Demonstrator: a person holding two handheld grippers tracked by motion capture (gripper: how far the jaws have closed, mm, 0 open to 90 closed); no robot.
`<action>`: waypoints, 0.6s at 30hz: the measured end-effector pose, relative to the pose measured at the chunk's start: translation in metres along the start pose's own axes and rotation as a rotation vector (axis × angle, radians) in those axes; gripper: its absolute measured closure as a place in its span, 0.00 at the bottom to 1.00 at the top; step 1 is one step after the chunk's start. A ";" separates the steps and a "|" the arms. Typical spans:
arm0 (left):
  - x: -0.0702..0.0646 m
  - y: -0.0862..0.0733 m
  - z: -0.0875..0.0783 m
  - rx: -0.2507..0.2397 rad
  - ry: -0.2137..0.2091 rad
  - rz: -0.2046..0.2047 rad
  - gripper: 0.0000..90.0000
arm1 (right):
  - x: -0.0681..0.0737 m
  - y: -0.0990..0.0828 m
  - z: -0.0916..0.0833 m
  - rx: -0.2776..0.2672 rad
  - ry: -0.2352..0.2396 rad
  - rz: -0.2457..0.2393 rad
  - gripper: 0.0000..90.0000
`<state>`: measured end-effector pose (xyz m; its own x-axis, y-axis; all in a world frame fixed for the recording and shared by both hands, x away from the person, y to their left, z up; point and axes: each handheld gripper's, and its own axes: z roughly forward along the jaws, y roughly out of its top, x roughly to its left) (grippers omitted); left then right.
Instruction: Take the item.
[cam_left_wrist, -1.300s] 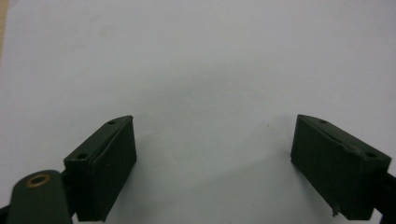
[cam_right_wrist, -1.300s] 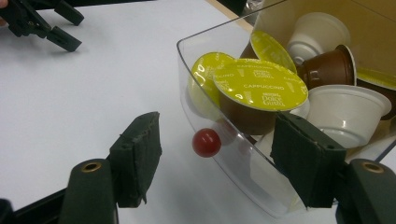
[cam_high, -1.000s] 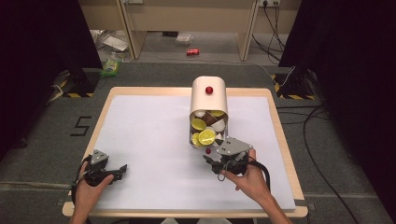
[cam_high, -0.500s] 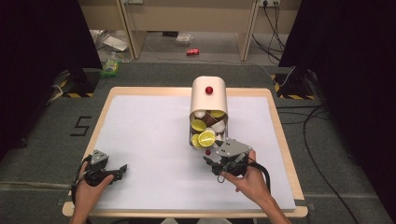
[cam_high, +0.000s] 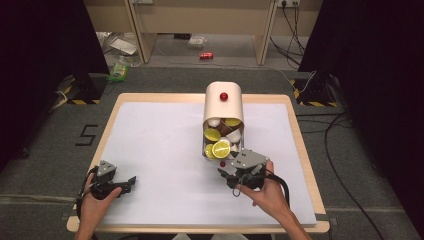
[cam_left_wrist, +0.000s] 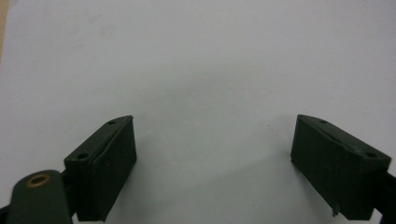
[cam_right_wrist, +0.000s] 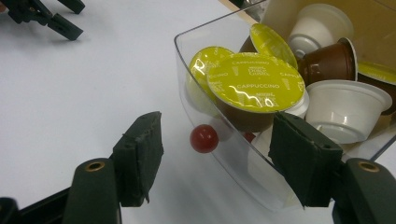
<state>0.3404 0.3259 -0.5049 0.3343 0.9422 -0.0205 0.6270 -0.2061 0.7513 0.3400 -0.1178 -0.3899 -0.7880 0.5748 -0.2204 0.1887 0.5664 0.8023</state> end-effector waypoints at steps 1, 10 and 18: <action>0.000 0.000 0.000 0.000 0.000 0.000 0.15 | 0.000 0.000 0.000 0.000 -0.001 -0.003 0.39; 0.000 0.000 0.000 0.000 0.000 0.000 0.15 | 0.002 -0.001 0.000 0.009 0.001 -0.001 0.39; 0.000 0.000 0.000 0.000 0.000 0.000 0.15 | 0.001 -0.002 0.000 0.010 -0.008 -0.007 0.39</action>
<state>0.3404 0.3259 -0.5049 0.3341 0.9423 -0.0205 0.6270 -0.2060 0.7513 0.3389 -0.1179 -0.3916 -0.7848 0.5754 -0.2304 0.1888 0.5760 0.7953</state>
